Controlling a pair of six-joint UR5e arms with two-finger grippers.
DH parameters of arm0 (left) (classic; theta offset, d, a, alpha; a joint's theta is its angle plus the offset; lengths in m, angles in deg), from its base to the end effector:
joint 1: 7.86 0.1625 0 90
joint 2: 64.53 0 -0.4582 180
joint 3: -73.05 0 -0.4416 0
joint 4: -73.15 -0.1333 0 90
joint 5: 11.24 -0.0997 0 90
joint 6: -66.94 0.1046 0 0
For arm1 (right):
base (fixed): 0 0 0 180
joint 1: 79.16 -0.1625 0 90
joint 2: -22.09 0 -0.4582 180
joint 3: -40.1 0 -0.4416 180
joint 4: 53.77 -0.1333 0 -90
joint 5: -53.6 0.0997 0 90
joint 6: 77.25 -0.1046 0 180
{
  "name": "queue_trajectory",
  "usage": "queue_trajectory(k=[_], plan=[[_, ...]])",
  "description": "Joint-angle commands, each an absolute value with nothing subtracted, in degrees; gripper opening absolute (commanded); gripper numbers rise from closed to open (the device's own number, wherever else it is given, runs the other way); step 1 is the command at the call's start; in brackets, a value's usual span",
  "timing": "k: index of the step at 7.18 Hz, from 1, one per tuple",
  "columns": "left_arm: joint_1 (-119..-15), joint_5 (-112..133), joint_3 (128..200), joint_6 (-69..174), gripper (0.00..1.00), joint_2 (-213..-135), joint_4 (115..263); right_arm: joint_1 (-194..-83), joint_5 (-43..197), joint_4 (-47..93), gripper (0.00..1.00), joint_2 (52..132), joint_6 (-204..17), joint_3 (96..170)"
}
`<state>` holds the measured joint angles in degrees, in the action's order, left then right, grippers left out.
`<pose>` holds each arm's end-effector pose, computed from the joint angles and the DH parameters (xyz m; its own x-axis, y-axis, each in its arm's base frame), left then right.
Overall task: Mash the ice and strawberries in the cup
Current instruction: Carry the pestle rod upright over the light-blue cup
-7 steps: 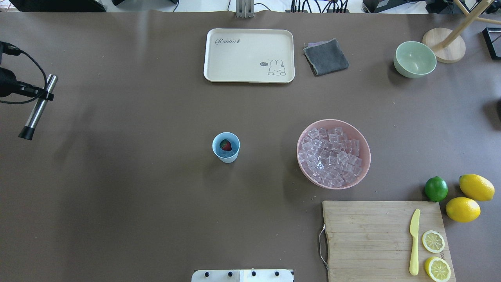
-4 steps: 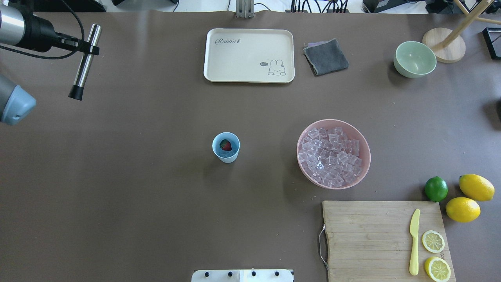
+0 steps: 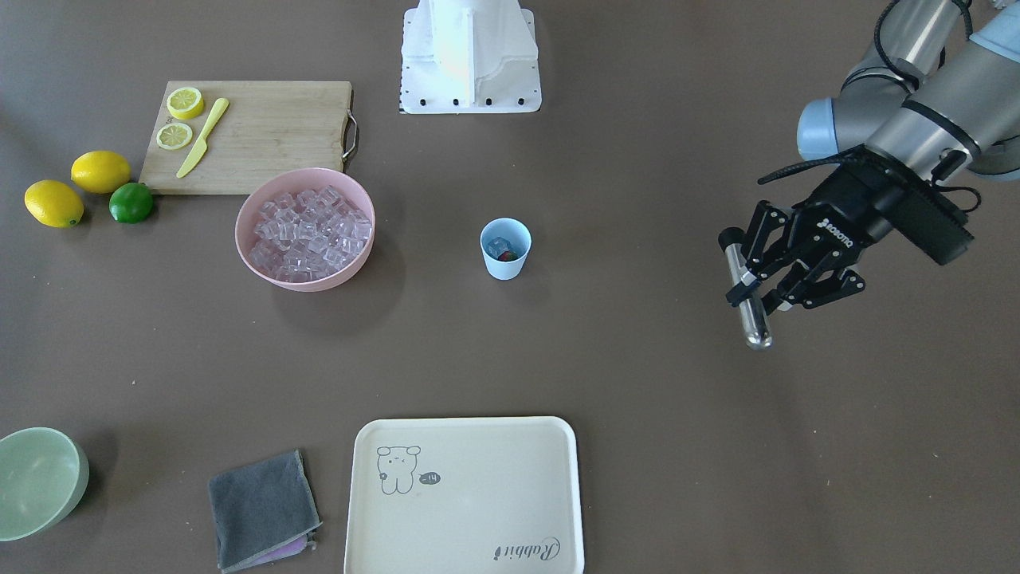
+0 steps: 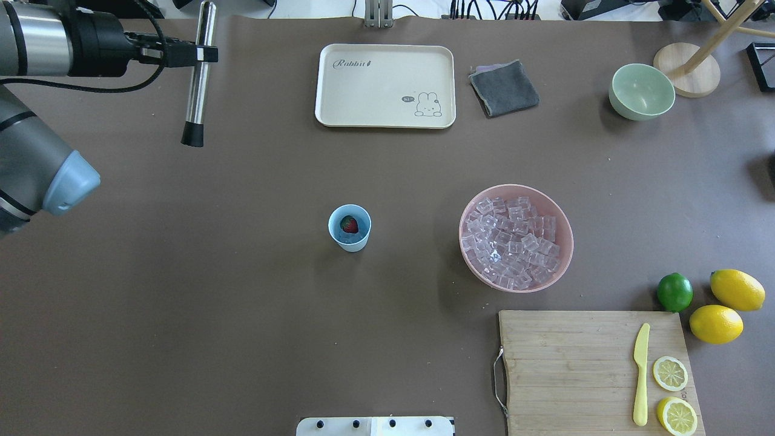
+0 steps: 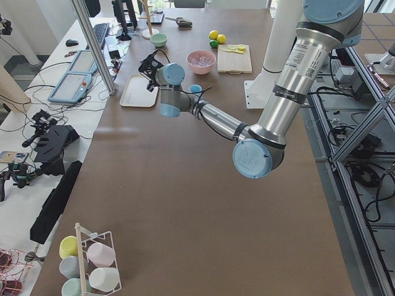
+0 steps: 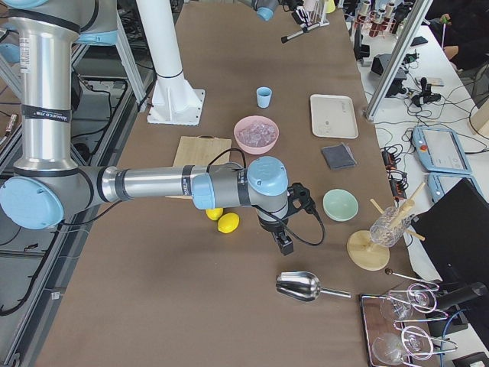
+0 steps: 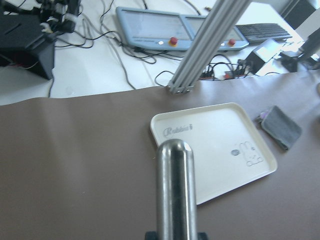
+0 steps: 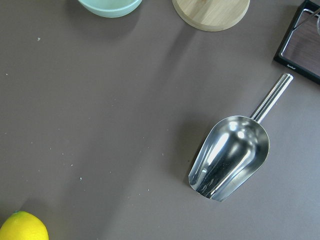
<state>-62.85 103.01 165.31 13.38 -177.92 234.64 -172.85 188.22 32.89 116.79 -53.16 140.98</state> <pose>0.3059 -0.5942 0.2811 0.2473 0.5909 -0.7679 0.4550 0.6289 0.6304 0.0927 -0.5072 0.6286 0.6812 -0.4657 0.5649 0.2350 0.8698 0.4337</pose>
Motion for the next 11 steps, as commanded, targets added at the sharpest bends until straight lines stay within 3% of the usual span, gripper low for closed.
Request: queue_trajectory(k=[1, 5, 8, 11], plan=[[-53.7, 89.3, 165.2, 13.3, 0.00, -179.3, 243.4, -172.8, 188.1, 32.9, 0.99, 116.4, -53.1, 140.6], [-45.3, 77.8, 163.9, 26.0, 0.00, -182.7, 253.3, -172.8, 188.2, 33.4, 0.99, 116.0, -53.2, 140.9], [-36.9, 67.9, 149.7, 33.6, 0.00, -186.4, 271.0, -172.8, 188.2, 33.4, 0.99, 116.1, -53.1, 140.9], [-35.0, 67.8, 145.0, 38.3, 0.00, -186.3, 276.6, -172.9, 188.2, 33.4, 0.99, 116.2, -53.1, 141.0]])
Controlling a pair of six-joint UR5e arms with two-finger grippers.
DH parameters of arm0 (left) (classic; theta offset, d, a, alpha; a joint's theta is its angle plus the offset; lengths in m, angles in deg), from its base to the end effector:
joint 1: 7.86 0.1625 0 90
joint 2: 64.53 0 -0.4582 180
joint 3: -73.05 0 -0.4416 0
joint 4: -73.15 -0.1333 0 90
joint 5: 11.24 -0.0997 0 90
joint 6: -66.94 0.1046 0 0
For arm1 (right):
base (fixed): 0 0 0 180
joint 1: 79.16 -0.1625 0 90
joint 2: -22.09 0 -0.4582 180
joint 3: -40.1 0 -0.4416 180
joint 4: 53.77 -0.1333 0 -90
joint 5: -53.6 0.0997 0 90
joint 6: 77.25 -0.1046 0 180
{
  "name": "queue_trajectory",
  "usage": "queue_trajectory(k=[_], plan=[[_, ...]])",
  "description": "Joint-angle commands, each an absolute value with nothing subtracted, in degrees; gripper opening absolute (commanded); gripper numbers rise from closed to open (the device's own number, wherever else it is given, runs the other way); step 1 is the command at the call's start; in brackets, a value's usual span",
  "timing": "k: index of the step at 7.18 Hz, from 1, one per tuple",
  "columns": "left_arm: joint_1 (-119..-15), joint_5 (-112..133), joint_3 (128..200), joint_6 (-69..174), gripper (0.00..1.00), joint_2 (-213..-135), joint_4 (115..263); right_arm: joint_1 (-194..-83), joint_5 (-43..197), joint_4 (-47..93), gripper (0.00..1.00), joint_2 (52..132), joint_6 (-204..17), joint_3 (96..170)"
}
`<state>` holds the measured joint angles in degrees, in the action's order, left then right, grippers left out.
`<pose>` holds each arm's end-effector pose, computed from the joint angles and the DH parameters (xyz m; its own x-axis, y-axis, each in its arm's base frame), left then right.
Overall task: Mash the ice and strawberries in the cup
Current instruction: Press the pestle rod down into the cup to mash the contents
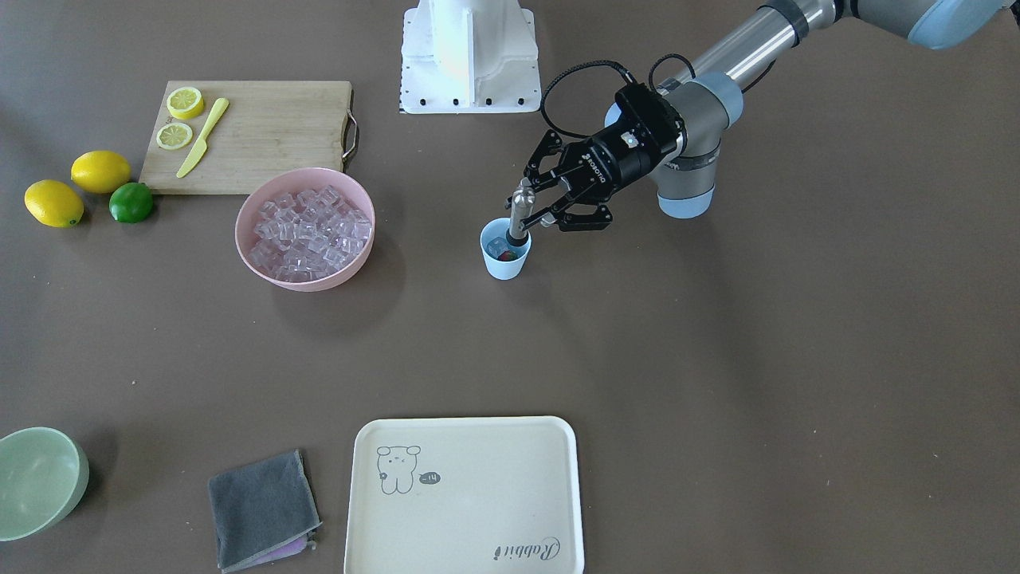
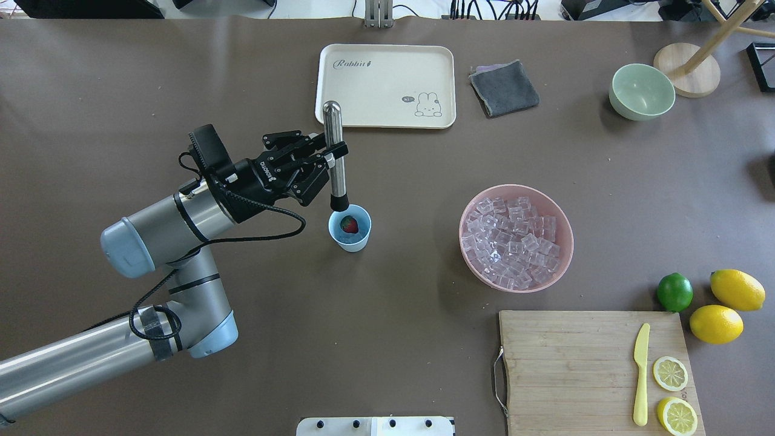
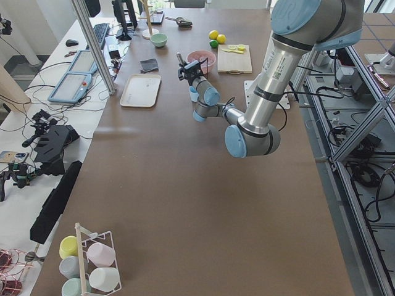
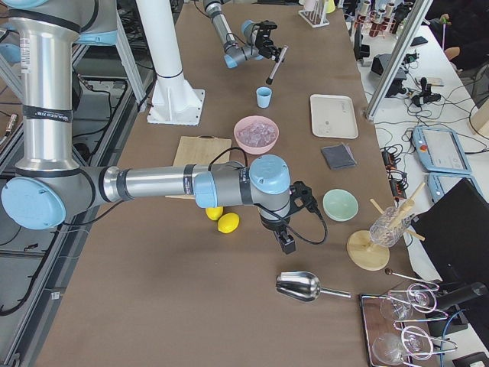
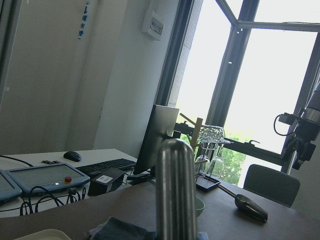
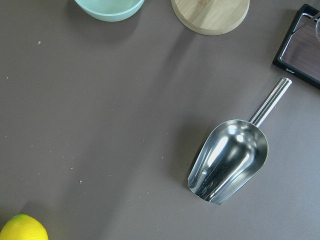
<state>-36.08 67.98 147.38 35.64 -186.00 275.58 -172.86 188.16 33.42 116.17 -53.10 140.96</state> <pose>0.5297 -0.4577 0.2912 0.2243 0.8323 -0.5070 0.7745 0.1636 0.6111 0.0931 -0.5117 0.6243 0.6817 -0.4671 0.5631 0.2359 0.8689 0.4351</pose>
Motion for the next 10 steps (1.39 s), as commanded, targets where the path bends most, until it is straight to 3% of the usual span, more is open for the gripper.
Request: queue_trajectory(k=[1, 7, 10], plan=[[-34.7, 67.9, 144.5, 38.6, 0.00, -186.6, 276.5, -172.9, 188.2, 33.4, 0.99, 116.3, -53.1, 141.0], [-35.5, 67.9, 148.1, 37.8, 0.00, -186.8, 276.1, -173.0, 188.2, 33.4, 0.99, 116.1, -53.1, 141.0], [-32.9, 67.2, 144.7, 38.5, 0.00, -186.0, 276.3, -173.0, 188.2, 33.4, 0.99, 116.4, -53.0, 141.0]])
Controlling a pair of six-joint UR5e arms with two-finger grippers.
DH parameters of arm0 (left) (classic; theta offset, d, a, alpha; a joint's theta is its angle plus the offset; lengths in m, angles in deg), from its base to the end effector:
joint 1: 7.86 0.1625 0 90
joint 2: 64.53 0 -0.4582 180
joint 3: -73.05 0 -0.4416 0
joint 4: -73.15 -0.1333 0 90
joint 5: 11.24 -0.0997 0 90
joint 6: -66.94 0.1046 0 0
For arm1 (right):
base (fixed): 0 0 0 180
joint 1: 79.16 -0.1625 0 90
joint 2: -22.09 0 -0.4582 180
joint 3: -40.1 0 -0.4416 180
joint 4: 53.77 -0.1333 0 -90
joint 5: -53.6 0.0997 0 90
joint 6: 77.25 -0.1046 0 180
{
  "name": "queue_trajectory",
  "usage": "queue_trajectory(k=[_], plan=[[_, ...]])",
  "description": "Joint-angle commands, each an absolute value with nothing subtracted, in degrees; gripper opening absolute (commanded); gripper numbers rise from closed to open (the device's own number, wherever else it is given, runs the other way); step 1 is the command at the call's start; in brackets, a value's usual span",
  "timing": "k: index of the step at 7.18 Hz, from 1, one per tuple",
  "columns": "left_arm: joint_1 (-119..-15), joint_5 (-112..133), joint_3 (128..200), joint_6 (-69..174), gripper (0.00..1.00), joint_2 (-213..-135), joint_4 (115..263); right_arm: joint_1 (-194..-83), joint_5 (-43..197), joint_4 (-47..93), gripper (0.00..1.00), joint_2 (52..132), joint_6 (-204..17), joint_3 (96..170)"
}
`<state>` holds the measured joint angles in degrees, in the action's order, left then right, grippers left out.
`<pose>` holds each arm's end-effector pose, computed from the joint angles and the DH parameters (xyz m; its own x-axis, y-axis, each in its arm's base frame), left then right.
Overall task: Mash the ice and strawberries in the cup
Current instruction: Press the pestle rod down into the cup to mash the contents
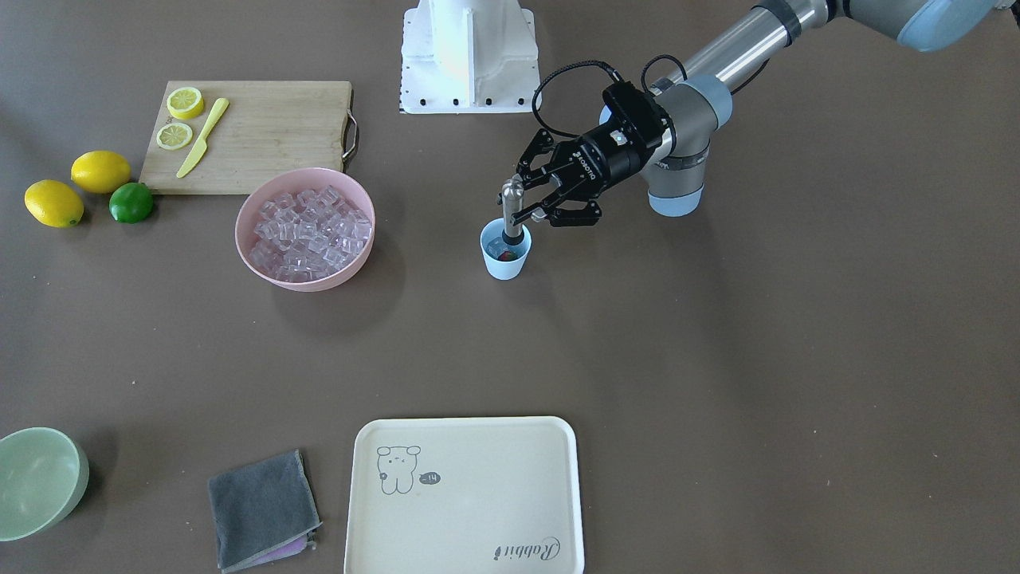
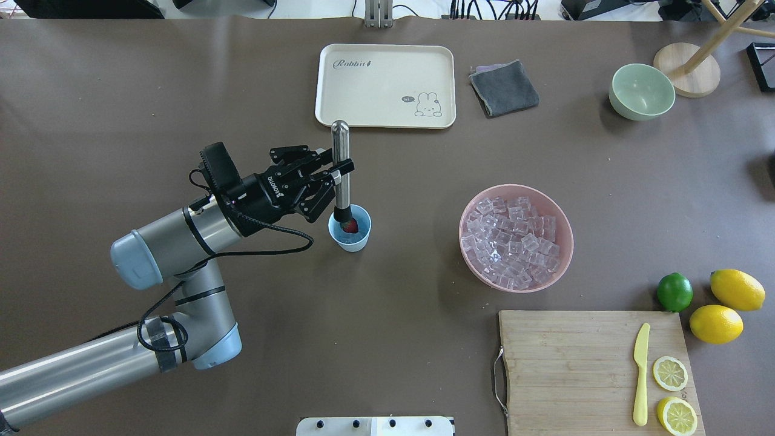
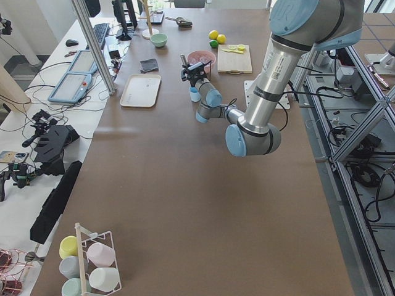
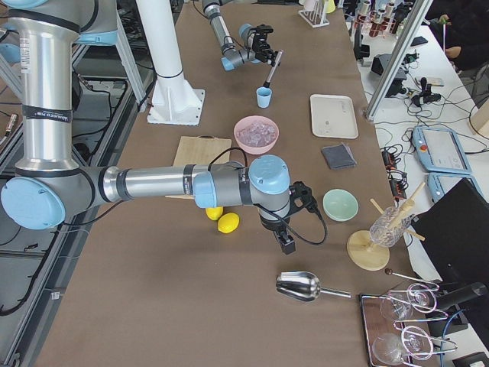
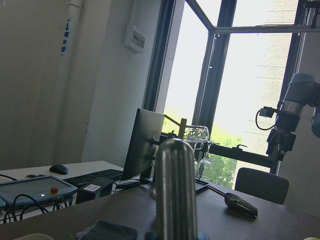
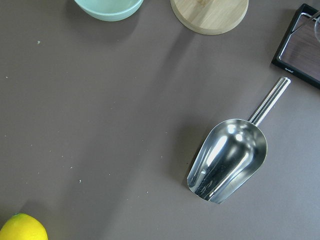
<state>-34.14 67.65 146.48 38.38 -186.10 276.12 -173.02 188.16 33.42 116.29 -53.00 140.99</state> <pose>0.5472 -0.4413 0.2968 0.2375 0.8439 -0.4810 0.7574 0.1492 0.6357 0.0945 -0.5105 0.6251 0.6825 -0.4658 0.5632 0.2346 0.8695 0.4347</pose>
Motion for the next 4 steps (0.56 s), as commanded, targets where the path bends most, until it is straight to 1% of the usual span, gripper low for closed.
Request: queue_trajectory(k=[1, 4], plan=[[-31.4, 64.6, 144.5, 38.5, 0.00, -186.4, 276.2, -173.2, 188.2, 33.4, 0.99, 116.5, -53.0, 141.1], [-32.9, 63.8, 146.4, 38.3, 0.00, -186.6, 276.1, -173.3, 188.2, 33.4, 0.99, 116.7, -52.6, 140.8]])
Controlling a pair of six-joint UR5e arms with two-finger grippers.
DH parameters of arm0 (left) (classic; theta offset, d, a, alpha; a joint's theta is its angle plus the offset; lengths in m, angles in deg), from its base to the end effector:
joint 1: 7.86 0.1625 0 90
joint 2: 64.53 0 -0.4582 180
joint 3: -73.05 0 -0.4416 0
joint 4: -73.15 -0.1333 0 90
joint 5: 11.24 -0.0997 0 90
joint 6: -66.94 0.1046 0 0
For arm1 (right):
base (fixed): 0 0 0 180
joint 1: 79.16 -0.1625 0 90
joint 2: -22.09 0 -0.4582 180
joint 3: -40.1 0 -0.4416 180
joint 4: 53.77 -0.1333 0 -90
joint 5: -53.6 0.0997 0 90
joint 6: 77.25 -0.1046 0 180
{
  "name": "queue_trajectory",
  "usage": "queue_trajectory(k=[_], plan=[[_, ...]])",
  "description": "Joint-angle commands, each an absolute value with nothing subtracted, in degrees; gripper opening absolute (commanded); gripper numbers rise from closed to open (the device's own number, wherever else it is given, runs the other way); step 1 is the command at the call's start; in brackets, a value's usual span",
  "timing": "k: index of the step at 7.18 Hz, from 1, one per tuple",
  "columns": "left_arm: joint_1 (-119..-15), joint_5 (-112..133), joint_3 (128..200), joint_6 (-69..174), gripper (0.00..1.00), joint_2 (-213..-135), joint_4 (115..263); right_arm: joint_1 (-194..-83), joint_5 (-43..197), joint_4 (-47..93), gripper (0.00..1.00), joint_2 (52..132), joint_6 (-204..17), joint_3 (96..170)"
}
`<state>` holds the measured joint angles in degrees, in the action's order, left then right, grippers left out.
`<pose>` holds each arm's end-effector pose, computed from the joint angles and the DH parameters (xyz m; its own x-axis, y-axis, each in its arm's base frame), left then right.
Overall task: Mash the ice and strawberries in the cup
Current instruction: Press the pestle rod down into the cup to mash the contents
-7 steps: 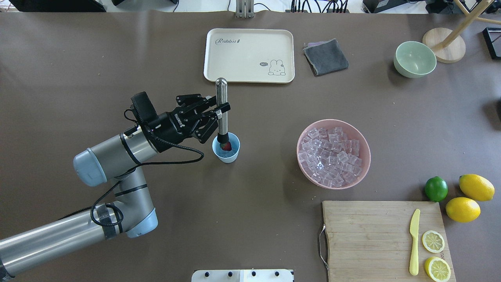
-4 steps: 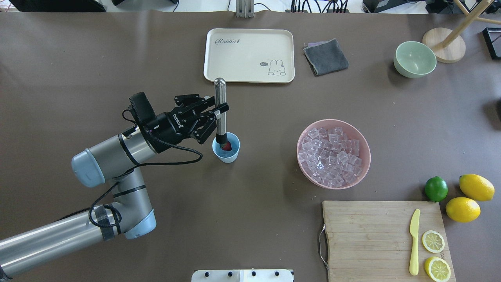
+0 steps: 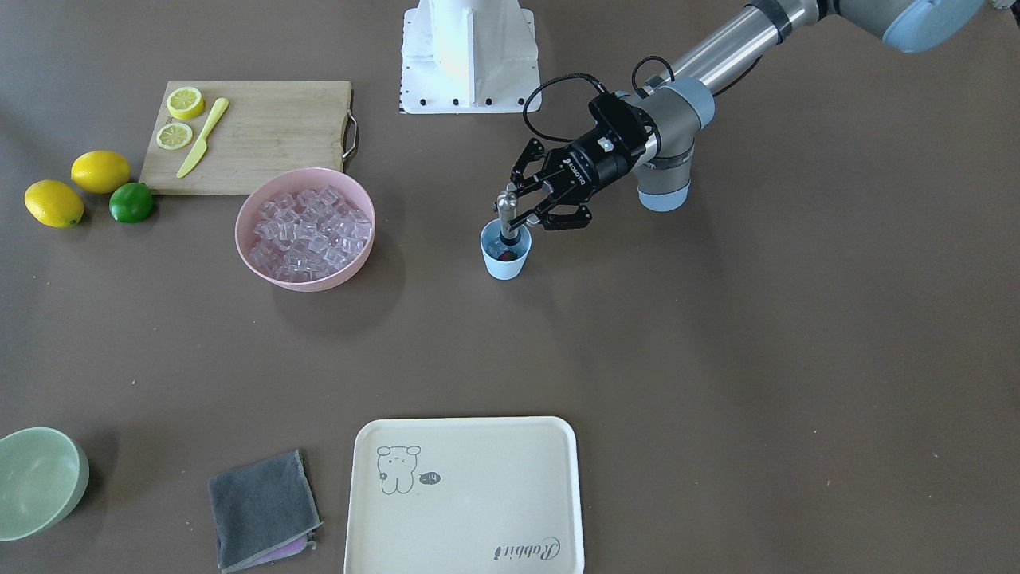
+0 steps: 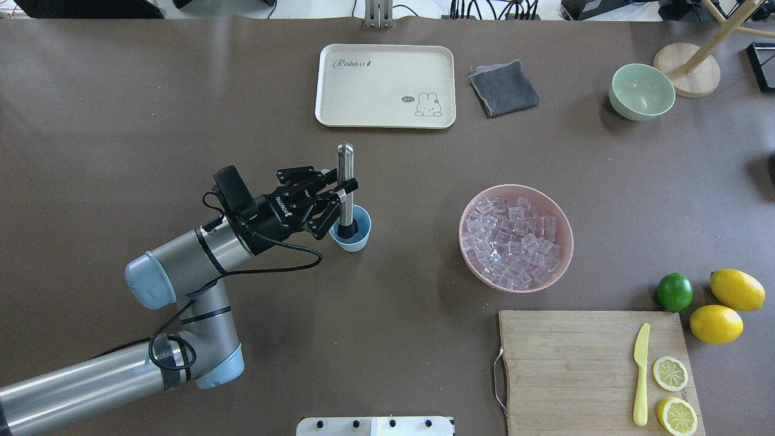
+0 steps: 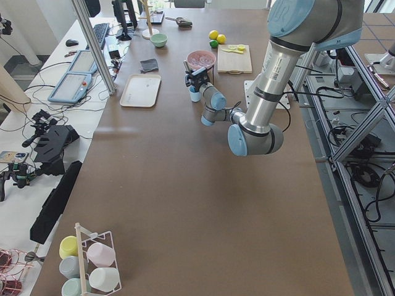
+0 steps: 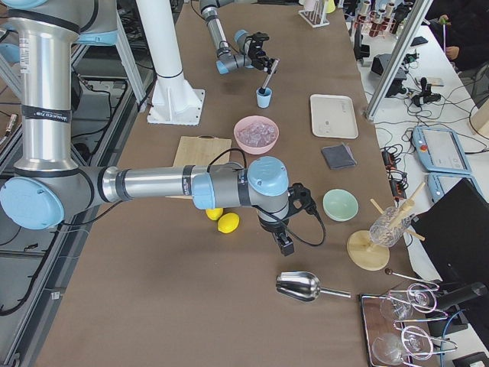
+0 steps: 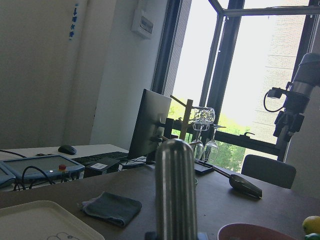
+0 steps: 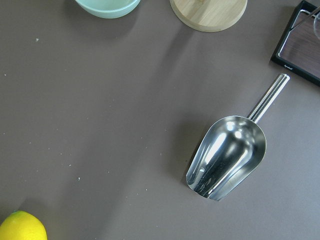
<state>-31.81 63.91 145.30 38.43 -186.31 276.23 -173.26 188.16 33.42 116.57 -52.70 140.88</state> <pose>0.5658 -0.4265 0.3044 0.2457 0.8202 -0.5165 0.7610 0.1668 0.6270 0.0965 -0.5078 0.6286 0.6830 -0.4637 0.5644 0.2344 0.8710 0.4319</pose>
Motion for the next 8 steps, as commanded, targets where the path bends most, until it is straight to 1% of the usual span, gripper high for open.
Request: queue_trajectory(k=[1, 8], plan=[[-34.4, 64.3, 148.2, 37.8, 0.00, -186.4, 275.9, -173.4, 188.2, 33.4, 1.00, 116.7, -52.6, 140.8], [-30.4, 63.6, 144.2, 38.6, 0.00, -186.1, 275.5, -174.3, 188.2, 33.4, 0.99, 117.0, -52.5, 140.9]])
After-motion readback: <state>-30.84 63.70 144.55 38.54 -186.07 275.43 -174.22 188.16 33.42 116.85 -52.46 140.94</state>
